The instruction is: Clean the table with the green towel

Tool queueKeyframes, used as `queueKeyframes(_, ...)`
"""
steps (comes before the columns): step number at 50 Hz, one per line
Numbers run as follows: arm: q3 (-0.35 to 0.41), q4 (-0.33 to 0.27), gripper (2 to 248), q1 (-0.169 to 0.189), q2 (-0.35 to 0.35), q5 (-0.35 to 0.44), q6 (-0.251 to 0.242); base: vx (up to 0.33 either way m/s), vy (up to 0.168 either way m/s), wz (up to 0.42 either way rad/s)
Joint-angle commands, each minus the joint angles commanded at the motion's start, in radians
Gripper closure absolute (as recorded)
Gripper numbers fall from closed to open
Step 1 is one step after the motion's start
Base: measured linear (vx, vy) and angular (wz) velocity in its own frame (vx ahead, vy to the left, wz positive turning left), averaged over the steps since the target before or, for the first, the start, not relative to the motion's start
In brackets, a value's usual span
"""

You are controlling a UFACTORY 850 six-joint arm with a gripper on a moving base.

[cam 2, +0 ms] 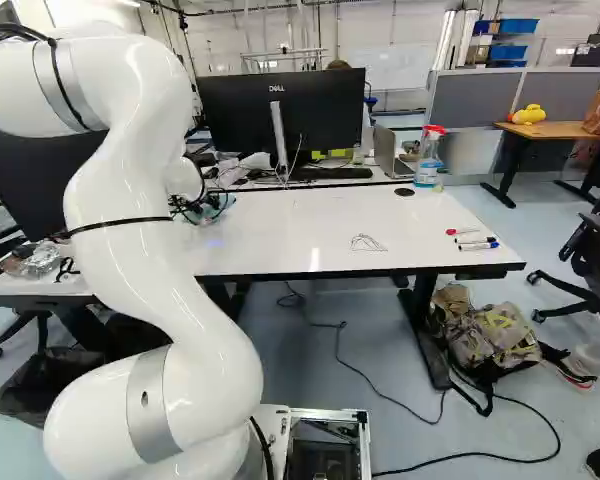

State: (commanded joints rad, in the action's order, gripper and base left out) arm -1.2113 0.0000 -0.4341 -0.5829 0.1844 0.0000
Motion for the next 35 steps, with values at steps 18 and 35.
queueKeyframes(18,0.0,0.0,199,0.0,0.001,0.0,0.0,0.0,0.0,0.0)
queueKeyframes(35,0.015,0.0,199,0.031,0.04,0.0,0.0,0.0,0.0,0.0)
